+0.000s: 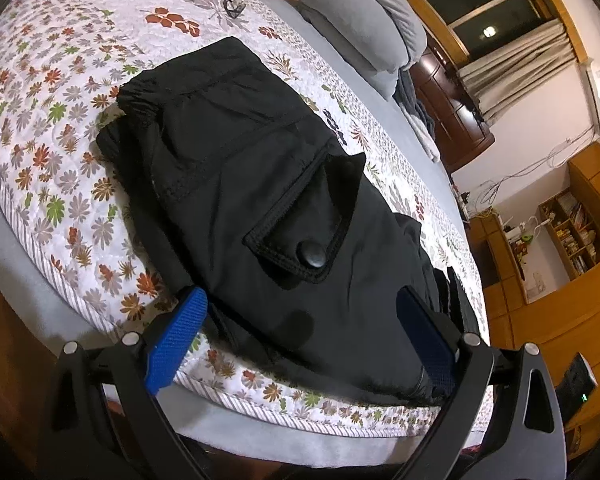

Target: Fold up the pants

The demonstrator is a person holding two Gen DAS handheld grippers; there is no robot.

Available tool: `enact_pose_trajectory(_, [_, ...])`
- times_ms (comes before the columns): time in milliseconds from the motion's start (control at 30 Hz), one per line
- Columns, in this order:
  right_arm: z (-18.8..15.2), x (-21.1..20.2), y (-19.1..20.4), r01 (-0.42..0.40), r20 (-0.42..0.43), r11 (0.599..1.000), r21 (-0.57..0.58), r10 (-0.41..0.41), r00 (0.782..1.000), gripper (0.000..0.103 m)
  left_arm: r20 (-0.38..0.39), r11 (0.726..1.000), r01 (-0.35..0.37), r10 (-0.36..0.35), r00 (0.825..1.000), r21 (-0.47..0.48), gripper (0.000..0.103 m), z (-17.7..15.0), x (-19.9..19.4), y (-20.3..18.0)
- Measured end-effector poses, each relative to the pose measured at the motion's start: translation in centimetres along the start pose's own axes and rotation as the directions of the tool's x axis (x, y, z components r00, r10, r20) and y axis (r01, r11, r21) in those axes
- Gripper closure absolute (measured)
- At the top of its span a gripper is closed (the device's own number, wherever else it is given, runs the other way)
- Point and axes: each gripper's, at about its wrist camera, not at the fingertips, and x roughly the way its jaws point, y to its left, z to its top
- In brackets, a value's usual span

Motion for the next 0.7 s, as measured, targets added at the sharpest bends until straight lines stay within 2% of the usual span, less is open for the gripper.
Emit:
enact_pose_trajectory(33, [0.2, 0.6, -1.1, 0.058, -0.016, 0.998, 0.012, -0.058, 0.998, 0.047, -0.002, 1.000, 0.000, 0.000, 1.000, -0.003, 0.008, 0.1, 0.1, 0.0])
enact_pose_trajectory(67, [0.4, 1.1, -1.5, 0.083, -0.026, 0.996, 0.014, -0.083, 0.996, 0.047, -0.004, 1.000, -0.001, 0.001, 1.000, -0.002, 0.008, 0.1, 0.2, 0.0])
enact_pose_trajectory(200, [0.3, 4.2, -1.3, 0.109, -0.075, 0.994, -0.006, -0.110, 0.991, 0.048, -0.018, 1.000, -0.005, 0.005, 1.000, 0.013, 0.008, 0.1, 0.4, 0.0])
enact_pose_trajectory(300, [-0.8, 6.3, 1.0, 0.138, -0.119, 0.986, -0.088, -0.148, 0.982, 0.058, -0.024, 1.000, -0.014, 0.015, 1.000, 0.027, 0.008, 0.2, 0.4, -0.1])
enact_pose_trajectory(333, [-1.0, 6.6, 1.4, 0.137, -0.125, 0.985, -0.108, -0.150, 0.981, 0.061, -0.021, 0.999, -0.018, 0.018, 1.000, 0.031, 0.008, 0.2, 0.3, -0.1])
enact_pose_trajectory(433, [-1.0, 6.8, 1.7, 0.114, -0.147, 0.983, -0.145, -0.135, 0.980, 0.061, 0.026, 0.999, -0.021, 0.020, 0.999, 0.038, 0.008, 0.4, -1.3, -0.3])
enact_pose_trajectory(500, [0.1, 5.6, 1.4, 0.091, -0.142, 0.985, -0.149, -0.112, 0.983, 0.059, 0.072, 1.000, 0.021, -0.021, 0.997, -0.008, 0.008, 0.4, -2.8, 0.1])
enact_pose_trajectory(567, [2.6, 4.3, 1.1, 0.051, -0.126, 0.984, -0.170, -0.073, 0.989, 0.043, 0.107, 0.998, 0.039, -0.034, 0.994, -0.042, 0.008, 0.4, -4.3, 0.4])
enact_pose_trajectory(600, [3.9, 4.0, 1.1, 0.014, -0.132, 0.983, -0.182, -0.039, 0.990, 0.039, 0.119, 0.998, 0.034, -0.028, 0.993, -0.053, 0.008, 0.5, -4.9, 0.6])
enact_pose_trajectory(633, [6.1, 3.9, 1.2, -0.075, -0.160, 0.979, -0.188, 0.045, 0.986, 0.033, 0.134, 0.996, 0.049, -0.038, 0.990, -0.075, 0.008, 0.6, -5.4, 1.0])
enact_pose_trajectory(700, [9.7, 4.2, 1.6, -0.188, -0.194, 0.965, -0.185, 0.152, 0.969, 0.029, 0.160, 0.986, 0.101, -0.079, 0.984, -0.136, 0.008, 0.9, -6.2, 1.8])
